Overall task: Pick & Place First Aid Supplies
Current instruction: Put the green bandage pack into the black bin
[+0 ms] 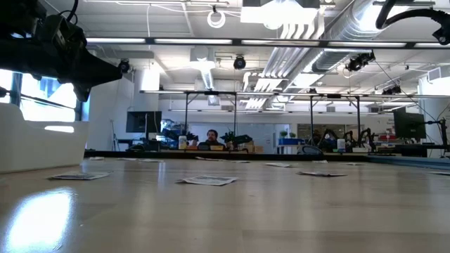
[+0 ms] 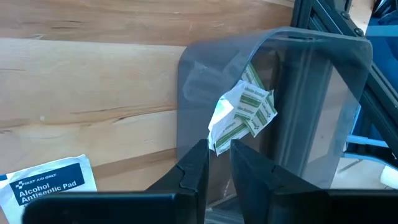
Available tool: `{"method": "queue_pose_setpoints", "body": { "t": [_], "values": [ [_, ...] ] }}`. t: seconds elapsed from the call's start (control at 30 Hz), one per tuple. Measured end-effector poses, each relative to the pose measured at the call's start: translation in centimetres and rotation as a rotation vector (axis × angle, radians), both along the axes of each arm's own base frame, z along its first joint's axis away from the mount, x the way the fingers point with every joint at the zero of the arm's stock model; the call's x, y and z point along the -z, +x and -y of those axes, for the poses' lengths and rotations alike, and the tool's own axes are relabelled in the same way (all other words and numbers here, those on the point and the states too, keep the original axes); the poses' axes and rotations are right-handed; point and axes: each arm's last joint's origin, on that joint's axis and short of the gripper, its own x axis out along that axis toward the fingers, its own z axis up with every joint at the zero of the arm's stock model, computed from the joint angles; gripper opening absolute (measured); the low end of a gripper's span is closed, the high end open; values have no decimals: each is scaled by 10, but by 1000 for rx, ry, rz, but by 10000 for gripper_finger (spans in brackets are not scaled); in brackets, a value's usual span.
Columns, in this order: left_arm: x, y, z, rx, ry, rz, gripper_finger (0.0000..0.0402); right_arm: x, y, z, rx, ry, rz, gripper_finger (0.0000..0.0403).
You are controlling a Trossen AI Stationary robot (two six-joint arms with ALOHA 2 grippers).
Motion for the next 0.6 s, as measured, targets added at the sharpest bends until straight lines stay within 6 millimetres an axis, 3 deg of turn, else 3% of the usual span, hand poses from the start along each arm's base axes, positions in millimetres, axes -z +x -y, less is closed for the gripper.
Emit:
{"method": "queue_pose_setpoints", "body": {
  "t": [0.6],
  "values": [
    [0,0,0,0,0,0,60,-1,0,3,3,-17,-9,64]
  ]
}}
